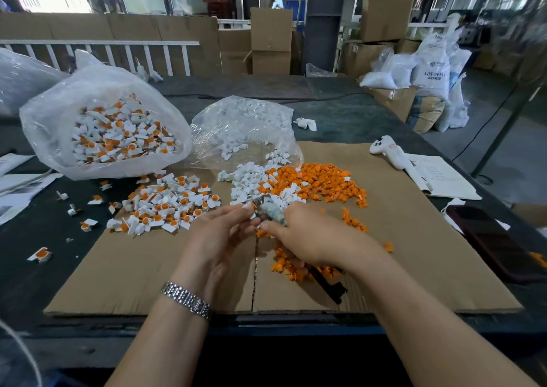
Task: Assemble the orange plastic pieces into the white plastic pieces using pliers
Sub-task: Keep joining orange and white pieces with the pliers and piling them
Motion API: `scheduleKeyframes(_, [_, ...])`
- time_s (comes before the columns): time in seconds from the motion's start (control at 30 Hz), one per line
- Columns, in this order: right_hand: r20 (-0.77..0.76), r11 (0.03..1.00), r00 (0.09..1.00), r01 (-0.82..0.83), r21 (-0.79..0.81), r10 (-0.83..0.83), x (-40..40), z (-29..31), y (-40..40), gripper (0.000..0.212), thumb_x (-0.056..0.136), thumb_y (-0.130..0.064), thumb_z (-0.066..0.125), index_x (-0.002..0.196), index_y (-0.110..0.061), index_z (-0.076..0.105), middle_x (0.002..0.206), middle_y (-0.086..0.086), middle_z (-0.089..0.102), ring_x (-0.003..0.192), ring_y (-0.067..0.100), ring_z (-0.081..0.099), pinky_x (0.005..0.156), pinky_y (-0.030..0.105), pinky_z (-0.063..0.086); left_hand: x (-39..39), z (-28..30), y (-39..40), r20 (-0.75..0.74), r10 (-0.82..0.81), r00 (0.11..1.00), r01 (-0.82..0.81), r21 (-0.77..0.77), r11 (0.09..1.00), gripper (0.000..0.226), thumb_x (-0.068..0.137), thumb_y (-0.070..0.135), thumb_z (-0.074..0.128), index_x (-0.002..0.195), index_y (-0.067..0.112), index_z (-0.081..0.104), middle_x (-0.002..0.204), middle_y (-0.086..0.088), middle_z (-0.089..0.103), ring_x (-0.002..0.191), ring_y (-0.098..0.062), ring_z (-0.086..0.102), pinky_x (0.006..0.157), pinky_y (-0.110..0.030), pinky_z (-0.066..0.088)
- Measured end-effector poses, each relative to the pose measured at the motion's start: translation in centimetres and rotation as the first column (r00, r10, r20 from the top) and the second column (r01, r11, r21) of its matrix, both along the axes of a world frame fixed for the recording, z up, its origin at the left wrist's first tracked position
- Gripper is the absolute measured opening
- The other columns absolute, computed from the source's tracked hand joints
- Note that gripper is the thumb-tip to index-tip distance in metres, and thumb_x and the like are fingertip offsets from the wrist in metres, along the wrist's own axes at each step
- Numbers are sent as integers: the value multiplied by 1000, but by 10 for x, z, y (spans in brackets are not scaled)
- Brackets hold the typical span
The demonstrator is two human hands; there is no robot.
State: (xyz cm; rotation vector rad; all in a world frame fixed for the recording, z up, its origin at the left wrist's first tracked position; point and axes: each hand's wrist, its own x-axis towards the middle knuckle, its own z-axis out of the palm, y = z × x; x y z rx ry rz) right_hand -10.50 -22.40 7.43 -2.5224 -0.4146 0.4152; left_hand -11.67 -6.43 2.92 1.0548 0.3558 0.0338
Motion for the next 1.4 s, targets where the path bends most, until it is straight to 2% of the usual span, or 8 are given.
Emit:
scheduleKeyframes(0.23, [-82, 999, 996, -33, 0, 33, 11, 8, -23, 65, 97, -65, 43, 86, -5, 67, 74, 7, 70, 63, 19, 64, 72, 41, 58, 8, -6, 16, -14, 26, 1000, -26, -76, 997, 21, 83, -2, 72, 104, -6, 71, 84, -14, 79, 70, -15, 76, 60, -18, 60])
scheduleKeyframes(0.5, [255, 908, 933, 322, -268, -255, 54, -28, -71, 41, 96, -61, 47, 83, -21, 46, 86, 2, 55, 75, 19, 51, 60, 33, 38, 19, -4, 64, -43, 354, 934, -351, -289, 891, 19, 97, 1, 64, 115, -7, 63, 113, -20, 76, 93, -22, 78, 72, -23, 62])
scheduleKeyframes(0.6, [339, 852, 907, 372, -369, -249, 63, -45, -74, 59, 95, -65, 46, 119, -12, 53, 120, 13, 56, 108, 31, 54, 81, 41, 43, 11, -8, 44, 23, 216, 976, -216, 211, 953, 11, 93, 6, 70, 104, 7, 72, 86, -6, 80, 72, -10, 76, 57, -20, 58])
scheduleKeyframes(0.73, [389, 800, 895, 394, -453, -220, 68, -60, -73, 70, 93, -70, 43, 133, -12, 49, 136, 16, 48, 126, 36, 45, 99, 52, 41, 10, -21, 10, 35, -95, 995, 25, 822, 569, 7, 89, 28, 79, 93, 25, 75, 80, 5, 76, 75, -10, 73, 64, -21, 56])
scheduleKeyframes(0.9, [369, 810, 904, 376, -450, -215, 70, -68, -72, 75, 94, -73, 34, 137, -13, 47, 140, 15, 44, 130, 34, 39, 100, 53, 38, 20, -35, -2, 40, -97, 994, -8, 951, 309, 6, 92, 29, 77, 91, 24, 77, 92, 8, 72, 86, -8, 65, 81, -35, 58])
scheduleKeyframes(1.07, [304, 870, 908, 382, -312, -289, 66, -57, -73, 72, 95, -70, 37, 141, -15, 41, 148, 17, 39, 137, 37, 35, 108, 59, 32, 22, -36, 0, 55, -71, 996, -39, 977, 210, 11, 97, 32, 69, 90, 29, 77, 88, 15, 69, 74, 1, 60, 60, -19, 43])
scheduleKeyframes(1.23, [475, 956, 878, 183, -230, -54, 57, -46, -55, 25, 98, -41, 58, 121, -30, 58, 120, -3, 53, 116, 20, 53, 99, 47, 42, 23, -36, 5, 99, -31, 995, -83, 941, 329, 8, 97, 23, 70, 94, 23, 77, 89, 6, 74, 81, -10, 68, 69, -28, 54])
scheduleKeyframes(1.4, [408, 966, 911, 52, -254, 58, 52, -53, -41, 19, 97, -34, 63, 114, -29, 69, 114, -3, 59, 110, 19, 58, 100, 47, 45, 20, -32, 4, 133, -46, 990, -99, 890, 445, 9, 96, 20, 71, 95, 28, 75, 91, 12, 74, 86, -6, 71, 73, -25, 59])
